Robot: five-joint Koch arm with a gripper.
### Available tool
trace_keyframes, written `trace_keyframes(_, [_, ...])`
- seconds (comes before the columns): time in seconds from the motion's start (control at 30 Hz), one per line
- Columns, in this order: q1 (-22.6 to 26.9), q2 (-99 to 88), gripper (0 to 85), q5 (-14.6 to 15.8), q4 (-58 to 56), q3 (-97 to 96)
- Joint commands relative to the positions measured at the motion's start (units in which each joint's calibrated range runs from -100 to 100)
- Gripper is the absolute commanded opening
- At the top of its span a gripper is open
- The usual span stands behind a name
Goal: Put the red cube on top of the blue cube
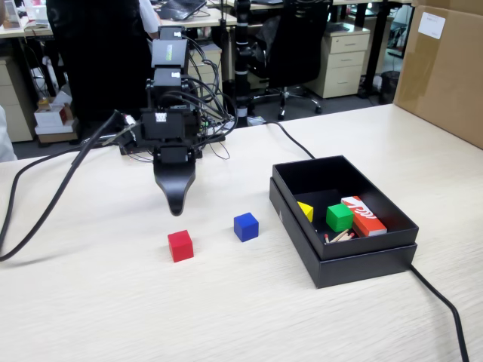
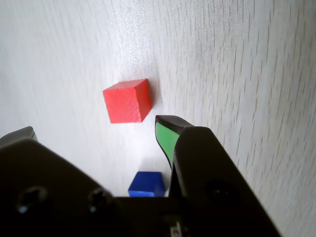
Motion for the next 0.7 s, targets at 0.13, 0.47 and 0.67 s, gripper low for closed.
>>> trace_keyframes(0.13, [-0.49,4.13,47.2,-2.25,-0.51,5.03])
trace_keyframes(0.47, [-0.78,9.63,47.2,-2.88,-0.51,6.2])
trace_keyframes(0.67, [-0.98,14.11,47.3,-2.98,-0.51,7.75])
